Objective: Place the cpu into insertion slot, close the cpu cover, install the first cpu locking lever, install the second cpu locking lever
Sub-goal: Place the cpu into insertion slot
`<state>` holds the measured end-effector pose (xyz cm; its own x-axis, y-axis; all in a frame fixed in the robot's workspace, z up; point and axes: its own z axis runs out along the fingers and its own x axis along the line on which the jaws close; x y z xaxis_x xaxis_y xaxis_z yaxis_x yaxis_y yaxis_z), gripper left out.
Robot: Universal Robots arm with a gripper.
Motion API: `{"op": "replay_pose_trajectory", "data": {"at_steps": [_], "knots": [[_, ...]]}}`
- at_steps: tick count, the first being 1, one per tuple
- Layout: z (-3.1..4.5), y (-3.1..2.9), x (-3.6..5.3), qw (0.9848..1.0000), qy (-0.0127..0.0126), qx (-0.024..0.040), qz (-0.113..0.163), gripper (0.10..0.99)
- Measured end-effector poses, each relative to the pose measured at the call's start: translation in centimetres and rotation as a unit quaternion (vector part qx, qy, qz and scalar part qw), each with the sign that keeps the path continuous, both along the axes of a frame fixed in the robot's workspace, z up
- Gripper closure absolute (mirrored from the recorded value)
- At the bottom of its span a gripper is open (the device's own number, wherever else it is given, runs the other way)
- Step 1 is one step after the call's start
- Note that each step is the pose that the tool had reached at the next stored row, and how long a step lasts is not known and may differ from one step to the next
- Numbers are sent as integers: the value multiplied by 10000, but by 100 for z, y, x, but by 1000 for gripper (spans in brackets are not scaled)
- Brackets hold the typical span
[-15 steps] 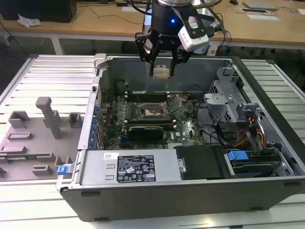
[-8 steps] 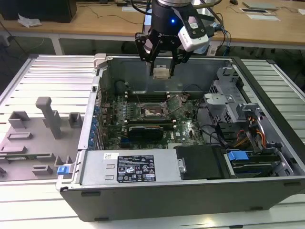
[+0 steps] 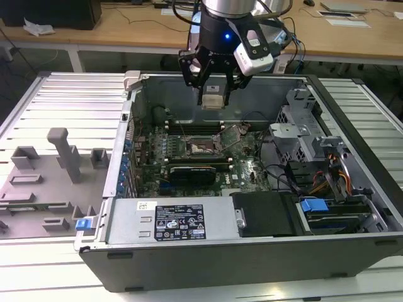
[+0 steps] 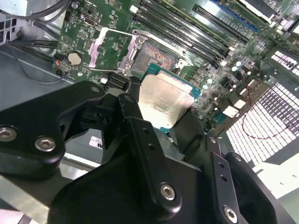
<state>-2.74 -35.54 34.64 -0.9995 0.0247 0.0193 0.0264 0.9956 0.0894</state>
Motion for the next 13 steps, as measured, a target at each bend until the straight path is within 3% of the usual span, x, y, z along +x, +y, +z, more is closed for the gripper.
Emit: {"op": "replay_pose_trajectory", "data": {"at_steps": [11, 13], "knots": [[-234, 0, -4, 10000, 0, -1, -3, 545], [-250, 0, -4, 9999, 0, -2, -134, 545]]}}
